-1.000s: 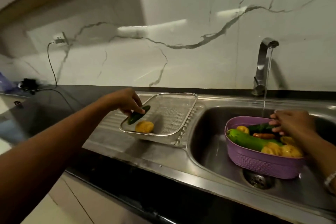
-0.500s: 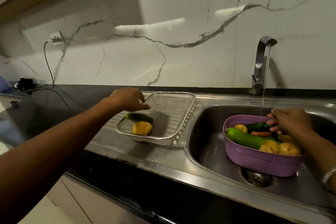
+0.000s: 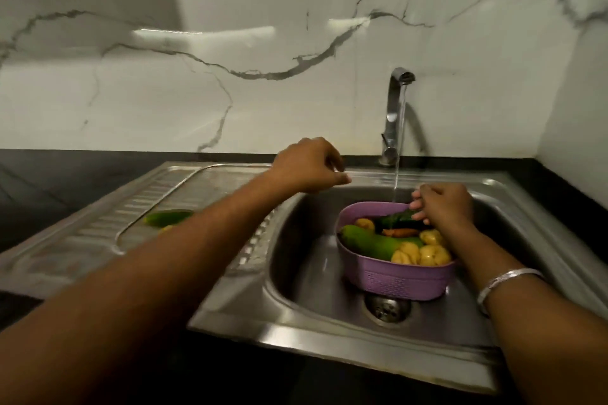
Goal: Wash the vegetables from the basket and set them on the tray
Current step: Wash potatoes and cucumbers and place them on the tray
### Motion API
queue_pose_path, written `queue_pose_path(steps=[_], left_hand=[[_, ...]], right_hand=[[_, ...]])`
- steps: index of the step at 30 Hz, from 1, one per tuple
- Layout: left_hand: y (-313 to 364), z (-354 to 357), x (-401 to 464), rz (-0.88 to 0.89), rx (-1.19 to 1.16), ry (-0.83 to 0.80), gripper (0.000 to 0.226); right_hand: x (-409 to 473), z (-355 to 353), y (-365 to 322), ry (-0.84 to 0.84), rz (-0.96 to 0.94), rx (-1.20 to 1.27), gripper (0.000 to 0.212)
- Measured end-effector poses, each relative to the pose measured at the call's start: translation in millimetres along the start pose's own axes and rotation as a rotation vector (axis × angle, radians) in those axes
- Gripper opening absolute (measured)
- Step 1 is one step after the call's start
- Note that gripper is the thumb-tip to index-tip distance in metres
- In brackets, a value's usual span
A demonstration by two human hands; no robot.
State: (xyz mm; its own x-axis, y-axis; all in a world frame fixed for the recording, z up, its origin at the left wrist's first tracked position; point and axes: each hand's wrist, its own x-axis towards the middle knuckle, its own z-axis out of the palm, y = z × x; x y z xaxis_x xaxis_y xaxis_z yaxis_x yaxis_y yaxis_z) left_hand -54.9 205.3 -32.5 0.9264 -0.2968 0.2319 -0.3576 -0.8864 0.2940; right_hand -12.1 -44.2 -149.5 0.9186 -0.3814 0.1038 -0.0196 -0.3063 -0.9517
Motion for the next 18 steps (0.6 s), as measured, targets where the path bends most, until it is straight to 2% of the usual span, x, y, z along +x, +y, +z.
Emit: queue_pose_path(steps=[4,8,11,14,16,18], left_hand=[[50,83,29,0.019,-0.276,-0.167,0.021],[74,171,33,0.015,-0.228,-0.361,0.019],[76,198,39,0.111,-0.082,-0.385,0.028],[61,206,46,0.250,-0.066,-0.365,0.057],[51,210,47,0.278,-0.137,-0.362,0.065],[46,211,51,0.223,-0.282,-0.408,0.067]], right_hand=[[1,-5,-1,0.055,-0.009,0.007,0.027],[1,-9,1,0.104,-0.031,0.007,0.029],[6,-9,5,0.117,-0.026,-0.019,0.029],[8,-8,7,0.103,-0.034,-0.059,0.026],[12,-6,9,0.104,-0.046,-0.083,0.027],[16,-6,10,0.112,-0.046,-0.098,0.027]])
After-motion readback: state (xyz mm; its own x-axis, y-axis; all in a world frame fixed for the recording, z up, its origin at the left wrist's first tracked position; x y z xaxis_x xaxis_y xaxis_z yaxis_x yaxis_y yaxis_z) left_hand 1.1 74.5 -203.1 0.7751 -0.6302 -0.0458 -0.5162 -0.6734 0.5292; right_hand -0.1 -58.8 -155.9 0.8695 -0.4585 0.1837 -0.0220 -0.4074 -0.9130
